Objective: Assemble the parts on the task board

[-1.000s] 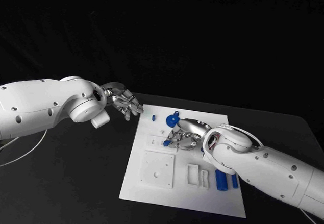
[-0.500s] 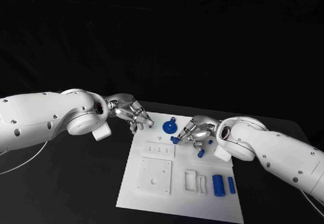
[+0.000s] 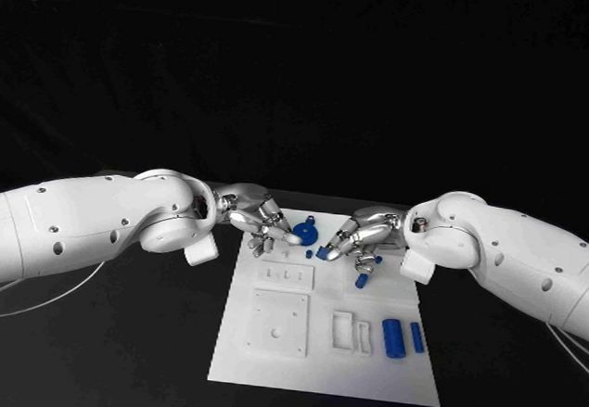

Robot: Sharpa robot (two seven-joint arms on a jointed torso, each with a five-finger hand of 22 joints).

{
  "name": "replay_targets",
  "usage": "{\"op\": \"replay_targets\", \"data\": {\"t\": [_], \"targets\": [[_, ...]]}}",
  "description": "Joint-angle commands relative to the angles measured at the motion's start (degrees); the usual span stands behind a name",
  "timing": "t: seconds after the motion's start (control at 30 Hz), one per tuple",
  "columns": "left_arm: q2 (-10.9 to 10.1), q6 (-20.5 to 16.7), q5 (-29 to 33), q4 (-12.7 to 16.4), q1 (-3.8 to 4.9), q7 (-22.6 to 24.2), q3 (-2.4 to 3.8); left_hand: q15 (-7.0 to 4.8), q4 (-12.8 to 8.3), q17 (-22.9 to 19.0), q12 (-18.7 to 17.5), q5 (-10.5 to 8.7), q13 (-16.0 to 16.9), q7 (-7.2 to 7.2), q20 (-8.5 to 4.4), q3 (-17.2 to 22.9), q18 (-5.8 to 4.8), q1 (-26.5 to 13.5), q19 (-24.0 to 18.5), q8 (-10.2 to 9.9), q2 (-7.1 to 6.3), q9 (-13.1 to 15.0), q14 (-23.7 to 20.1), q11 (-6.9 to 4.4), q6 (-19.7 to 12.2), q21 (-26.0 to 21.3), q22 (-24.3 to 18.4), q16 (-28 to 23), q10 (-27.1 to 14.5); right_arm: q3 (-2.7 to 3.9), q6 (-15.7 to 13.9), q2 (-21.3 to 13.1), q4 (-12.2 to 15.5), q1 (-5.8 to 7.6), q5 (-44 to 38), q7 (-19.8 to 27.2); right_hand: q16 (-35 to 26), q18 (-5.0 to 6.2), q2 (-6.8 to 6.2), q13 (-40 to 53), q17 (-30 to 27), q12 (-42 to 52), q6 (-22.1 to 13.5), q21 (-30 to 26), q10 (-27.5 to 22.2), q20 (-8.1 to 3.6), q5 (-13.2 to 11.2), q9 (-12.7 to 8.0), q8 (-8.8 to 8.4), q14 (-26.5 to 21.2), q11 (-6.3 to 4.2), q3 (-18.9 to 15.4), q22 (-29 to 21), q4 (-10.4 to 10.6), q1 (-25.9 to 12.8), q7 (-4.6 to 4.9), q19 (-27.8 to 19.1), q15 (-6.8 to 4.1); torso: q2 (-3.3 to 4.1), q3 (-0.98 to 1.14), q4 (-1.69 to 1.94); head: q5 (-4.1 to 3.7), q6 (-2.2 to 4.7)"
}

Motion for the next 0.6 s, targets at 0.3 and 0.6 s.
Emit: {"op": "replay_targets", "data": {"t": [0.3, 0.6], "targets": [[4.0, 1.7, -7.3, -2.0, 0.0, 1.6, -0.4, -0.06, -1.0, -0.1, 1.3, 5.06, 1.0, -0.23, -0.22, -0.1, -0.6, 0.2, -0.2, -0.2, 0.52, 0.4, -0.7, -0.48, 0.0, -0.3, 1.1, 1.7, 0.0, -0.01, 10.4, 1.5, -3.8, 1.13, 9.6, -4.1, 0.3, -0.51, 0.72, 0.0, 0.2, -0.2, 0.3, -0.2, -0.5, -0.11, 0.2, 0.8, 0.21, -0.4, -0.03, -0.5, 2.5, -0.2, 0.0, 0.07, 1.6, 0.03, 0.07, -0.12, 0.07, -0.77, -0.45], [5.3, 1.0, -8.0, -3.0, -0.03, 2.3, -0.48, -0.22, -2.1, -0.3, 2.9, 14.66, 3.2, -0.91, -0.35, -0.6, -0.76, 0.7, -0.8, 0.1, 1.7, 3.7, -1.6, -0.79, 0.6, 0.4, 1.2, 3.4, -1.3, -0.05, 12.1, 2.0, -4.1, 1.31, 9.0, -5.1, 0.3, -0.49, 0.89, 0.0, 0.3, -0.4, 0.2, -0.3, -0.7, -0.08, 0.3, 0.9, 0.2, -0.5, -0.01, -0.7, 2.5, -0.4, 0.1, 0.12, 1.4, 0.08, 0.04, -0.11, 0.1, -1.16, -0.59]]}}
